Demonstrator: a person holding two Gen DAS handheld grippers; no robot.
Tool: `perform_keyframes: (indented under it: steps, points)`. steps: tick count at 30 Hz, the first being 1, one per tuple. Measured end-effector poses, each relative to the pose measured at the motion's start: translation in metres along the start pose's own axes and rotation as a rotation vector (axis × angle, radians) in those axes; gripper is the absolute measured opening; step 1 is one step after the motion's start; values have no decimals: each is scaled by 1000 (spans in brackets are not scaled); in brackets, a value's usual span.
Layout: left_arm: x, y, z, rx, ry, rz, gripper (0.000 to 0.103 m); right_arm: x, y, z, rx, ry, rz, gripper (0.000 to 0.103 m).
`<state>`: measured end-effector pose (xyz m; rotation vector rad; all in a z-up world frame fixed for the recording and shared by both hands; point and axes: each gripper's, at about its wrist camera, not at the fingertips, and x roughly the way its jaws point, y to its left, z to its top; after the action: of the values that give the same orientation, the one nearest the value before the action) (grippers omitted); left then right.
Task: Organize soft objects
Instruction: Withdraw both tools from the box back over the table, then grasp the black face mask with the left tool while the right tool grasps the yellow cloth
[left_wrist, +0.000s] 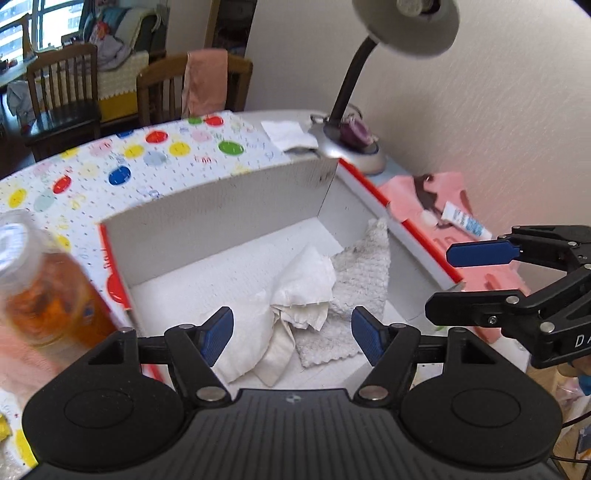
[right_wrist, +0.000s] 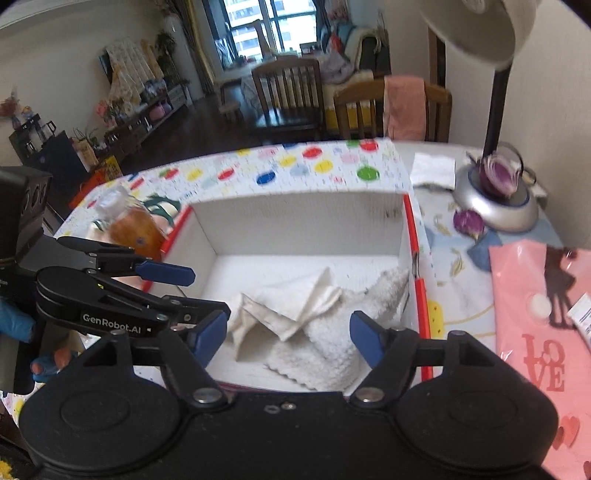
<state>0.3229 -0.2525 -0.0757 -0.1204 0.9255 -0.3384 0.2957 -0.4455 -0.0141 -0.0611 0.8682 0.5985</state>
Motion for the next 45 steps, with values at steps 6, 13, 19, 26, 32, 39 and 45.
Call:
perform_keyframes:
  steps: [6,13,19,26,32,39,45]
  points:
    - [-53,11,-13,-7,-84,13,70,-22,32,2,-5,-77,28,83]
    - [-110,36,-38,-18,-159,29,74,-36,79,3,-11,-141,65,91]
    - [-152,66,-67,-64,-199,44,78,-32,129,2,-41,-157,108,96]
    - [-193,101,-102,-99,-228,57,86,-18,179,-3,-47,-148,138,99]
    - [-220,131,-131,-111,-267,70,100,-5,213,-11,-38,-130,133,99]
    - [-237,176,-165,-160,-254,84,103,17,248,-17,-35,-99,136,99]
    - [-246,208,-200,-144,-246,141,103,44,280,-19,-50,-65,148,99]
